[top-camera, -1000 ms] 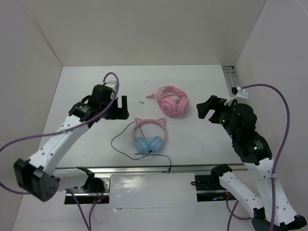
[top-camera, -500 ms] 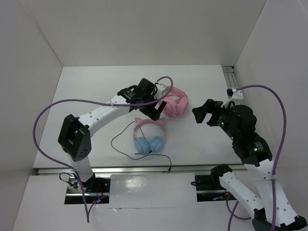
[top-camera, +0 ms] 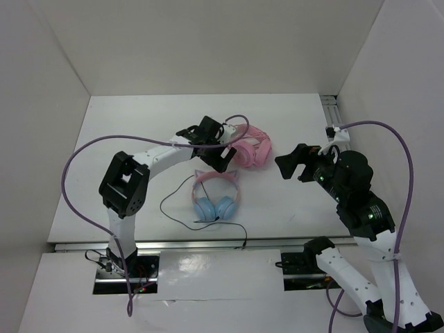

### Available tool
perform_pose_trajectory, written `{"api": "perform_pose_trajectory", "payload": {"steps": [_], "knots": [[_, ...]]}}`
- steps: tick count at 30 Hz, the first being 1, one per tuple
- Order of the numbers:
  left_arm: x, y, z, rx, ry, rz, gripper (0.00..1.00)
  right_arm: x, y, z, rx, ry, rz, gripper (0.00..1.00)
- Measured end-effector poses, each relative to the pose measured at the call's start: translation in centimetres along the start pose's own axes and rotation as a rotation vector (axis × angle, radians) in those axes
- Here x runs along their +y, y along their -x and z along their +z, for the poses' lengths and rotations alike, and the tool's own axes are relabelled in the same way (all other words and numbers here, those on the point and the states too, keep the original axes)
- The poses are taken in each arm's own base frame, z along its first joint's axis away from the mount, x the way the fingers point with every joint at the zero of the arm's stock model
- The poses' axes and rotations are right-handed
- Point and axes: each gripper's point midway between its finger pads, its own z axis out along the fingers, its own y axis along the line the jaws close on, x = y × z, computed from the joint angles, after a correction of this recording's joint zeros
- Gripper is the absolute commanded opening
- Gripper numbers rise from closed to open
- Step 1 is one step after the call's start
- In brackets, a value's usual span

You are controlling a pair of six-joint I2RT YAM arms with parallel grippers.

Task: Wrap the headphones

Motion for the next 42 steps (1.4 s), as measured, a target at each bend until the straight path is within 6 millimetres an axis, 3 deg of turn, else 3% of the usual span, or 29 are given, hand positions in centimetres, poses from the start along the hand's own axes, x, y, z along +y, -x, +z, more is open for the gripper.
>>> {"api": "perform_pose_trajectory", "payload": {"steps": [7,14,18,20,25,27,29,32,36,42], "knots": [[1.5,-1.8,2.0,0.043,-0.055,-0.058,0.97,0.0,0.0,0.1,0.003,0.002,0.000,1.00],[-0.3,-2.3,2.9,0.053,-0.124,-0.046,0.88,0.1,-0.1,0.1,0.004,0.006,-0.001,1.00],[-1.3,-4.5,4.0,0.097,-0.137,-0.032,0.83,0.1,-0.1,0.1,0.004,0.005,-0.001,1.00],[-1.5,-4.4,4.1,0.089,-0.132,-0.015,0.77,0.1,0.0,0.0,0.003,0.006,-0.001,1.00],[-1.5,-4.5,4.6,0.078,-0.109,0.012,0.43,0.2,0.1,-0.2,-0.004,0.008,-0.001,1.00],[-1.4,-4.6,4.6,0.073,-0.104,0.019,0.39,0.2,0.2,-0.4,-0.008,0.009,-0.005,1.00],[-1.3,-4.8,4.5,0.070,-0.094,0.017,0.21,0.3,0.5,-0.6,-0.016,0.012,-0.007,1.00],[-1.5,-5.4,4.1,0.082,-0.082,0.012,0.16,0.4,0.9,-0.9,-0.030,0.015,-0.010,1.00],[-1.5,-5.8,3.8,0.093,-0.042,0.009,0.00,0.6,1.0,-1.1,-0.035,0.020,-0.010,1.00],[-2.3,-7.4,2.5,0.145,-0.014,0.030,0.00,0.9,1.0,-1.3,-0.034,0.039,-0.007,1.00]]}}
